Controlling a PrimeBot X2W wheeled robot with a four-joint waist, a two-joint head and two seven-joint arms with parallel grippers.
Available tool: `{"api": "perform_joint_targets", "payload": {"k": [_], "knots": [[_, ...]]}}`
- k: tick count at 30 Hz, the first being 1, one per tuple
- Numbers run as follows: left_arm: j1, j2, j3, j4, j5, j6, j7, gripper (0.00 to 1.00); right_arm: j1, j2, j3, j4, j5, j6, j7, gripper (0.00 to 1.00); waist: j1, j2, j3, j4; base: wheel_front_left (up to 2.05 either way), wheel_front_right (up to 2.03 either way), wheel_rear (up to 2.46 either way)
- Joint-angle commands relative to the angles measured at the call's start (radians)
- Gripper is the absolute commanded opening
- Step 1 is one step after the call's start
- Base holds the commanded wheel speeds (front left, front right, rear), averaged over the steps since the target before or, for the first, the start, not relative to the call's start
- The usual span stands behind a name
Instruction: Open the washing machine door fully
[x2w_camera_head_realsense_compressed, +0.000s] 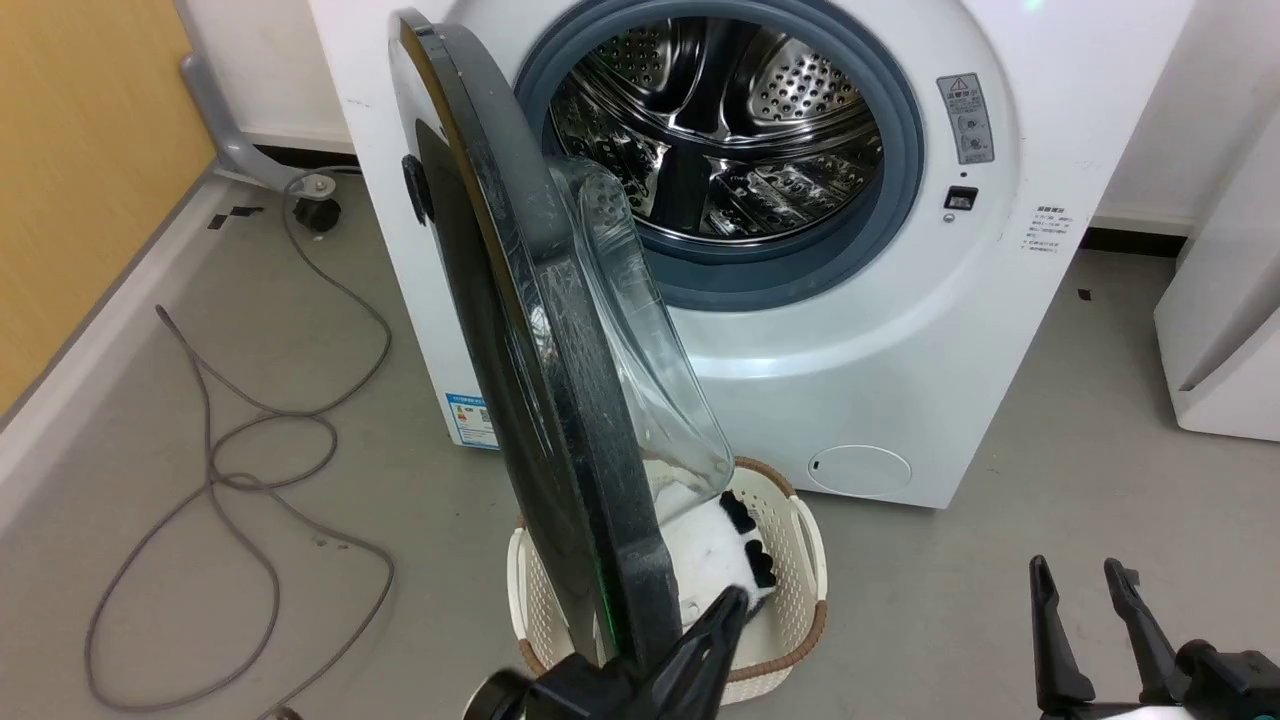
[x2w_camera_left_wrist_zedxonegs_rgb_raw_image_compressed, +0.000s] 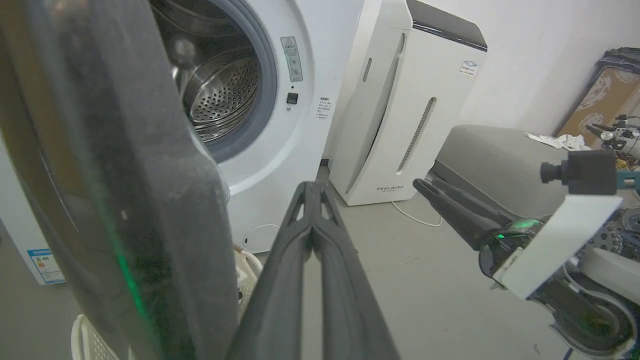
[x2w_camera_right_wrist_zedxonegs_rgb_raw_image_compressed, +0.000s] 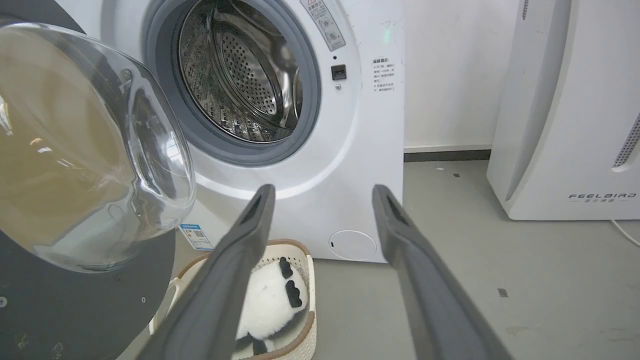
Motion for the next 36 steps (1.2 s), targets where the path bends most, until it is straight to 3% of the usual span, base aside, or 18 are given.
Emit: {"api": "perform_joint_targets", "payload": {"k": [1, 12, 18, 36], "knots": [[0.012, 0.003, 0.007, 0.011, -0.011, 0.007, -0.001, 0.00, -0.004, 0.004, 0.000, 0.002, 0.003, 0.001, -0.004, 1.00, 0.0000, 0.0000, 0.001, 0.000, 0.00, 0.00, 0.00], [-0.017, 0.002, 0.062, 0.133, -0.066, 0.060, -0.047, 0.00, -0.008, 0.004, 0.001, 0.006, 0.007, 0.001, -0.004, 1.00, 0.0000, 0.0000, 0.012, 0.006, 0.00, 0.00, 0.00], [-0.033, 0.004, 0.060, 0.155, -0.071, 0.061, -0.062, 0.00, -0.006, 0.005, 0.001, 0.006, 0.010, 0.001, -0.004, 1.00, 0.0000, 0.0000, 0.015, 0.029, 0.00, 0.00, 0.00], [-0.030, 0.020, 0.081, 0.162, -0.083, 0.089, -0.082, 0.00, 0.005, 0.005, 0.011, 0.022, 0.021, 0.001, -0.004, 1.00, 0.0000, 0.0000, -0.006, 0.263, 0.00, 0.00, 0.00]]}}
